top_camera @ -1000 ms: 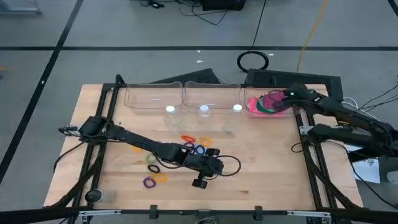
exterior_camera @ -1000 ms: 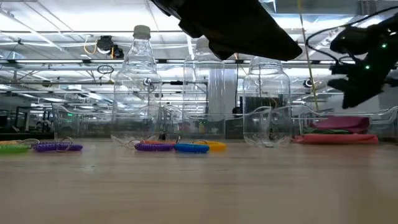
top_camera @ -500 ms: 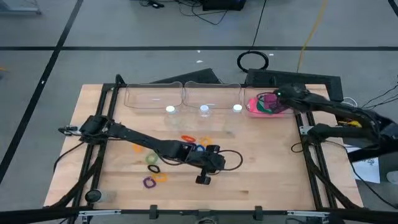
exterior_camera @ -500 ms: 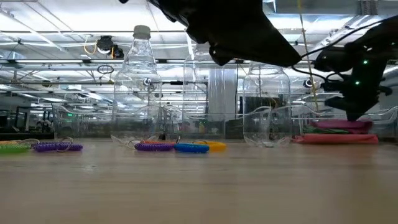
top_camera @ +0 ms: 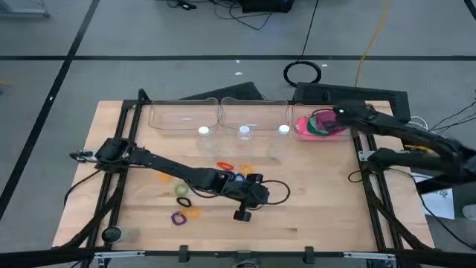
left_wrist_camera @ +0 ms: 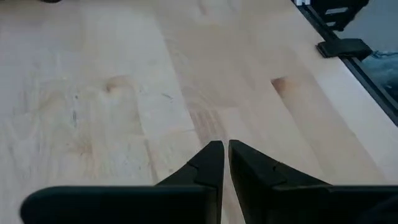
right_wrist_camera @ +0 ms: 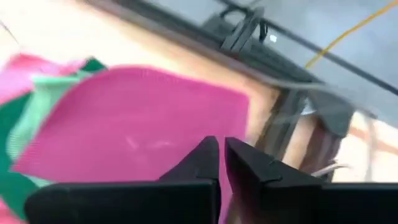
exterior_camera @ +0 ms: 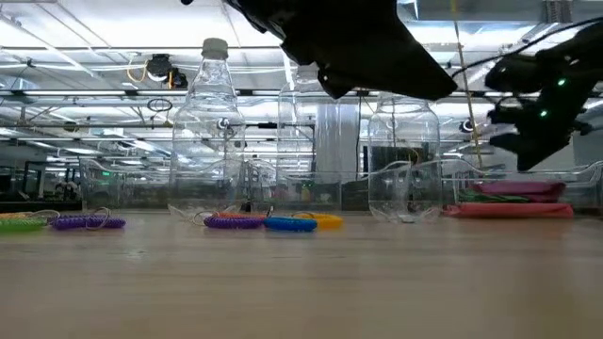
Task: Pick & Place Sports Items
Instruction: Put the violet microfiber towel into the right transparent bin, then put the right plastic bottle into the middle transparent bin
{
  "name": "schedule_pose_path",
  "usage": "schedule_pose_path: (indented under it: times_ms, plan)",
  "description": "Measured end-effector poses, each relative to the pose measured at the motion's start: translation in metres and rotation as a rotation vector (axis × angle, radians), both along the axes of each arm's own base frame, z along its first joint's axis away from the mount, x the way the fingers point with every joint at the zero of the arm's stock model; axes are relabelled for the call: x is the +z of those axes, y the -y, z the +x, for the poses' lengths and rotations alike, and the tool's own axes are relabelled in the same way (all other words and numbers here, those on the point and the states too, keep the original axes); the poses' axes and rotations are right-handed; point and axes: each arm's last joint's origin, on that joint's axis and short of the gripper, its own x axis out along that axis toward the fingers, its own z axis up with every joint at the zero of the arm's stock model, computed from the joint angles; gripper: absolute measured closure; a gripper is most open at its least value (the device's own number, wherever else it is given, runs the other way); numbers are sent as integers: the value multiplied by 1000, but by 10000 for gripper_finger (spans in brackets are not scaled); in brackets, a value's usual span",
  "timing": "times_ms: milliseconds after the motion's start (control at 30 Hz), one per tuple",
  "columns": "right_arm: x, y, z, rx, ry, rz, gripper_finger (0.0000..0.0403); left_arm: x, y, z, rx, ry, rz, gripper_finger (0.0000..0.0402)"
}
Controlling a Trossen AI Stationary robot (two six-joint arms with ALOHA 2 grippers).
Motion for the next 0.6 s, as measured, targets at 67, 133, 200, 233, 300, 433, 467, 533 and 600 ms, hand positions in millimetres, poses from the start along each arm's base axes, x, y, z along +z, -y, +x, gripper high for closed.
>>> schedule_pose_path:
  times_ms: [67,133,200,233,300,433,467,533,600]
  plan:
    - [11,-9,-6,30,49,-36,401,7,0,-3,-22,5,1,376]
    - [22,-20,-11,92,112,-73,403,24,0,-10,-44,41,6,376]
    - [32,-32,-13,185,189,-102,402,47,-1,-19,-53,94,16,376]
    - [37,-38,-14,232,227,-115,401,59,-1,-24,-54,121,26,376]
    - [44,-50,-15,308,301,-141,402,81,-3,-38,-48,157,58,376]
    - [54,-68,-16,415,388,-181,403,112,-11,-71,-7,223,91,376]
    - [55,-72,-16,446,396,-191,403,116,-15,-81,14,237,91,376]
    - [58,-78,-14,504,407,-203,403,117,-24,-102,73,265,75,376]
    - [58,-82,-13,545,413,-204,403,114,-35,-125,137,313,47,376]
